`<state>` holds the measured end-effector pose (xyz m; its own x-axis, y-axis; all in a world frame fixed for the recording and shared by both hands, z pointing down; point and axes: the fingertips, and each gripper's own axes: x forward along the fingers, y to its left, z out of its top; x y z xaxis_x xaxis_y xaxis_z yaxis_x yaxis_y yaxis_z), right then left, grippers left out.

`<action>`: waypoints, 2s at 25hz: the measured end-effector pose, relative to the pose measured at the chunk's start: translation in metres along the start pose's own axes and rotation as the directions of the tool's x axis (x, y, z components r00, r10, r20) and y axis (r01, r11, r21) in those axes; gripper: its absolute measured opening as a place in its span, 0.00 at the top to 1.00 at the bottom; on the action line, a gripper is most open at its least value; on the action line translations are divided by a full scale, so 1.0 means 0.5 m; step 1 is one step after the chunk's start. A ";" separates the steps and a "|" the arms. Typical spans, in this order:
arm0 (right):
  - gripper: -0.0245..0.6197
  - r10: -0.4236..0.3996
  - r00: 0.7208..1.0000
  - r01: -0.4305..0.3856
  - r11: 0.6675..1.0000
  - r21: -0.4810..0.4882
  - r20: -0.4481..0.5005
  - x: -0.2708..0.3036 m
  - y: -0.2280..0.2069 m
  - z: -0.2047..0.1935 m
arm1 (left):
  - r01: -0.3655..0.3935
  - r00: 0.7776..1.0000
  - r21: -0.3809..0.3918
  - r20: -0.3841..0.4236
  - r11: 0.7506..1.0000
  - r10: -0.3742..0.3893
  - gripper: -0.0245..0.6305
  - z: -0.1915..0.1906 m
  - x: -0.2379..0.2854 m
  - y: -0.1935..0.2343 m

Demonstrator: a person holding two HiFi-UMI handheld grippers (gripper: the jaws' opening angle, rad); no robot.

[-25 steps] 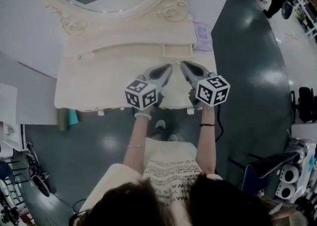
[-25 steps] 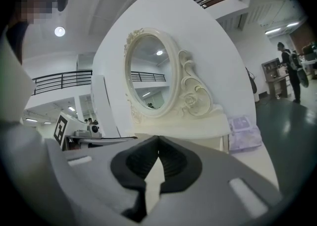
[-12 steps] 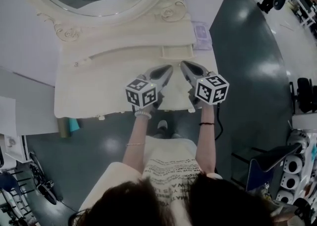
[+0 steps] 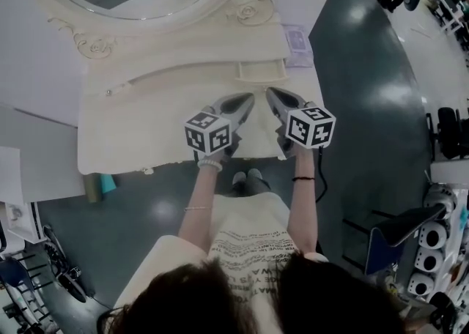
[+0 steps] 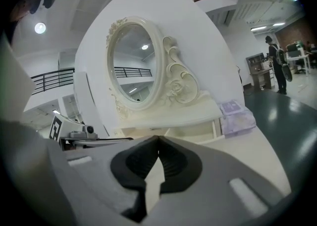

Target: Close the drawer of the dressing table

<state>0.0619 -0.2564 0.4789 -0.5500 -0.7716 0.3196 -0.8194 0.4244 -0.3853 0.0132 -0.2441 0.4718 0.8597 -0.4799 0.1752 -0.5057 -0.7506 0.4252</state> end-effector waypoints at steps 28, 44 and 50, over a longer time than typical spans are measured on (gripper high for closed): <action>0.92 -0.019 0.974 0.045 0.993 0.110 -0.226 0.058 -0.084 -0.086 | -0.076 0.996 -0.107 -0.044 0.991 0.072 0.96 -0.068 0.040 0.039; 0.79 -0.040 0.956 0.082 0.988 0.134 -0.292 0.094 -0.110 -0.120 | -0.100 0.994 -0.163 -0.061 0.982 0.091 0.96 -0.093 0.042 0.068; 0.79 -0.034 0.949 0.083 0.986 0.148 -0.312 0.113 -0.111 -0.126 | -0.104 0.993 -0.174 -0.068 0.979 0.093 0.96 -0.095 0.041 0.082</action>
<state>0.0659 -0.2936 0.5730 -0.5451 -0.5990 0.5865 -0.8295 0.2840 -0.4810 0.0134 -0.2629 0.5351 0.8117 -0.5160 0.2737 -0.5717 -0.6062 0.5529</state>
